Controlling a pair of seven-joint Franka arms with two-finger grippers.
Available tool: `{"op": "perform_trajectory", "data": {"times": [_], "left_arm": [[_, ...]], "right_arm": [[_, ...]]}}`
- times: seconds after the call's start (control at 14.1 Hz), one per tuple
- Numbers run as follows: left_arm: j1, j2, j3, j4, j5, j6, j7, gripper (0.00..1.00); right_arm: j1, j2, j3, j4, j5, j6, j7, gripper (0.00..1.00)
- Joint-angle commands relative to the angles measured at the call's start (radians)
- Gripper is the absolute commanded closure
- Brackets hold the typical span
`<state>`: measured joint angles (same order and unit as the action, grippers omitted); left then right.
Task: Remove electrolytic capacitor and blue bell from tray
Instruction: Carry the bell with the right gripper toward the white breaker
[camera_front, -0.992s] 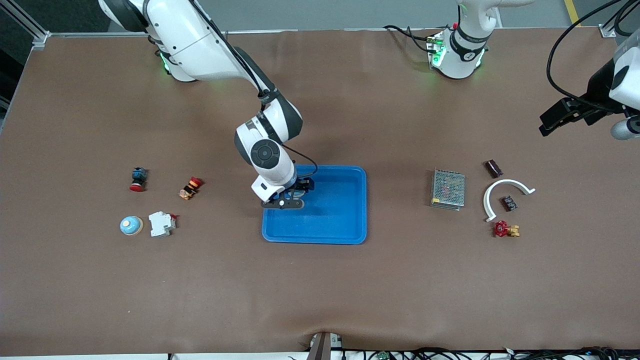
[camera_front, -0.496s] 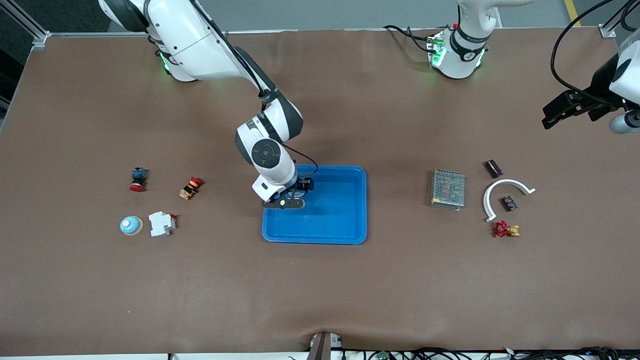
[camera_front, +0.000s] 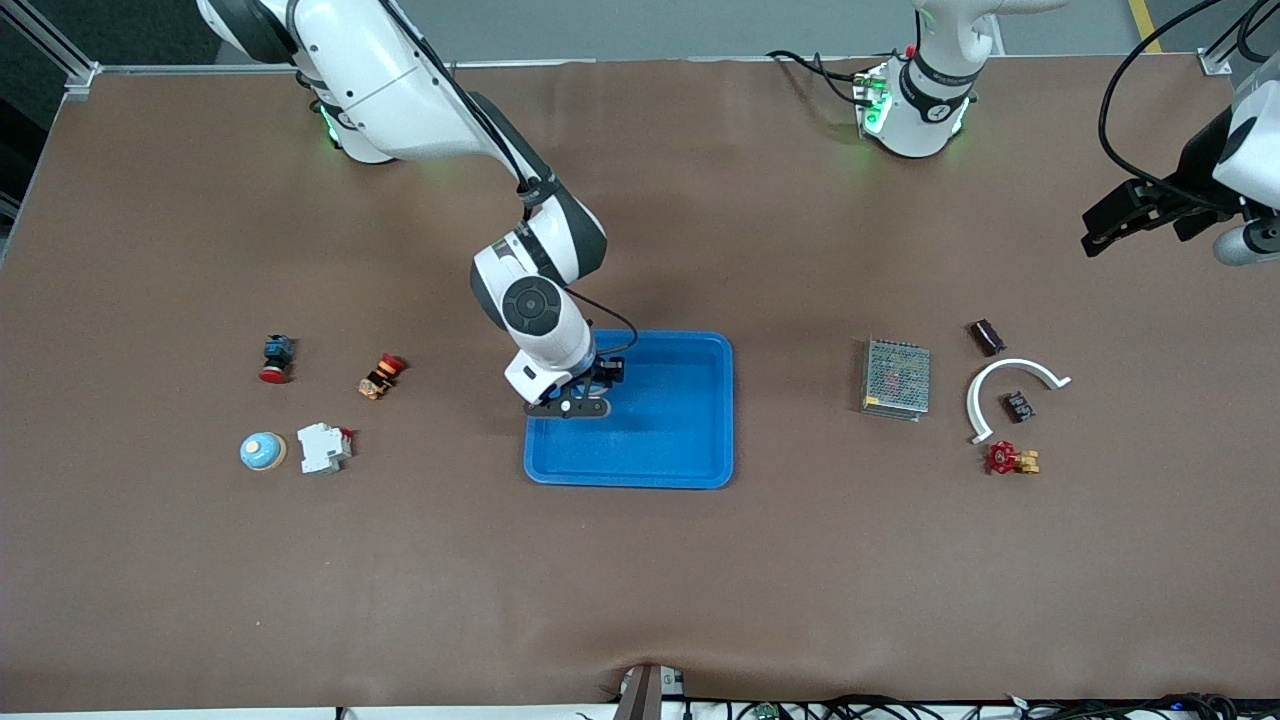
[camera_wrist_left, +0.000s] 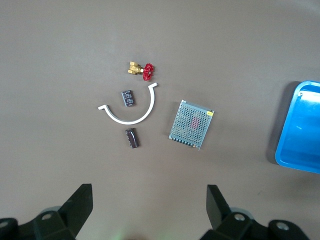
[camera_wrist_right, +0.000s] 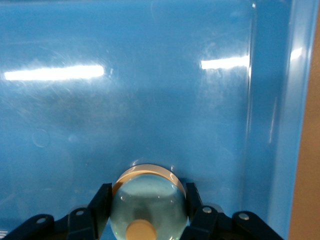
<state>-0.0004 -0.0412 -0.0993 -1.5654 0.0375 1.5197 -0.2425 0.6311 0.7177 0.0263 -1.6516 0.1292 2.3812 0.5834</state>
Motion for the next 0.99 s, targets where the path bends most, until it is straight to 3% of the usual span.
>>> {"op": "perform_trajectory", "data": {"times": [0.0,0.43,0.57,0.71,0.92], "left_arm": [[0.000,-0.031,0.000,-0.044,-0.019,0.036,0.022,0.00],[0.000,-0.032,0.000,-0.047,-0.019,0.043,0.023,0.00],[0.003,-0.036,0.000,-0.054,-0.019,0.037,0.026,0.00],[0.004,-0.040,0.000,-0.059,-0.019,0.037,0.028,0.00],[0.000,-0.040,0.000,-0.059,-0.019,0.033,0.028,0.00]], "right_arm": [[-0.034,-0.061,-0.002,0.036,-0.022,-0.138,-0.049,0.62],[-0.229,-0.225,-0.002,0.050,-0.020,-0.417,-0.506,0.62],[-0.302,-0.271,-0.003,0.044,-0.029,-0.476,-0.675,0.62],[-0.367,-0.316,-0.002,0.039,-0.097,-0.534,-0.813,0.62],[-0.464,-0.369,-0.002,-0.002,-0.115,-0.550,-1.032,0.62]]}}
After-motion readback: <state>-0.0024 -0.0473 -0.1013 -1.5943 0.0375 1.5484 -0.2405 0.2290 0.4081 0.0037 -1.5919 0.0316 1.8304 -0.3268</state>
